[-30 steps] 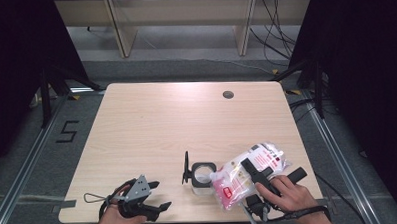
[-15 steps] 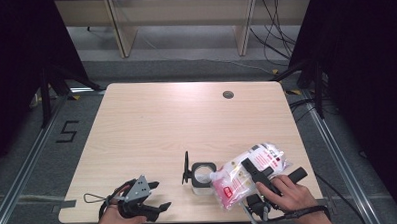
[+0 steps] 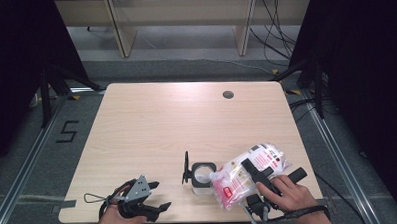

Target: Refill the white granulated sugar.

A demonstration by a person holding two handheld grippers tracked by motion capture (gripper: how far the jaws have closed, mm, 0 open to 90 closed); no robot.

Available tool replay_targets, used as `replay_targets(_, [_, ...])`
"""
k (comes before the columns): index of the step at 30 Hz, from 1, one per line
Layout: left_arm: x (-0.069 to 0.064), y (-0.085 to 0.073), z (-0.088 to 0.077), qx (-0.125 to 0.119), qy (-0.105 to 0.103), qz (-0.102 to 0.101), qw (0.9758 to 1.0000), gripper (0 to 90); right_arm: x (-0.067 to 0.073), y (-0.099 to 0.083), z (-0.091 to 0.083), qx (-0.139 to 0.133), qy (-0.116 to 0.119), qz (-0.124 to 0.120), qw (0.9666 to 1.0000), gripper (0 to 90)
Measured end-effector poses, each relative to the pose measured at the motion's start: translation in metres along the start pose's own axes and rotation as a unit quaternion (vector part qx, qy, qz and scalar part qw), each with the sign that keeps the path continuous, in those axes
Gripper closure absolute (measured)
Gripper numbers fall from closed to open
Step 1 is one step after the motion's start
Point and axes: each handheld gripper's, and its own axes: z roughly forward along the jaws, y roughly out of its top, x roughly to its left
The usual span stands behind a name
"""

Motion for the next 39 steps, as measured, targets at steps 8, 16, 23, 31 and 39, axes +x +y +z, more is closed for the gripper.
replay_targets(8, [-0.0004,0.0003,-0.0002,-0.004,-0.008,-0.006,0.9999,22.8,-0.0004,0.0,-0.0006,0.0,-0.002,0.001,1.0,54.3])
replay_targets(16, [0.0017,0.0001,-0.0005,0.002,-0.001,0.006,1.0,22.7,0.0036,-0.0009,-0.002,0.008,-0.006,0.025,0.9996,54.3])
replay_targets(23, [0.0,-0.0005,0.0009,-0.009,-0.002,-0.001,1.0,22.7,0.0004,-0.0015,-0.001,0.0,-0.004,0.007,1.0,54.4])
replay_targets(31, [-0.0002,-0.0002,0.0003,-0.005,-0.001,-0.001,1.0,22.7,-0.0003,-0.0017,-0.0014,0.004,-0.001,0.0,1.0,54.5])
replay_targets(39, [0.0007,-0.0004,0.0004,-0.005,0.0,0.002,1.0,22.7,0.001,-0.0008,-0.0028,0.019,0.002,-0.002,0.9998,54.5])
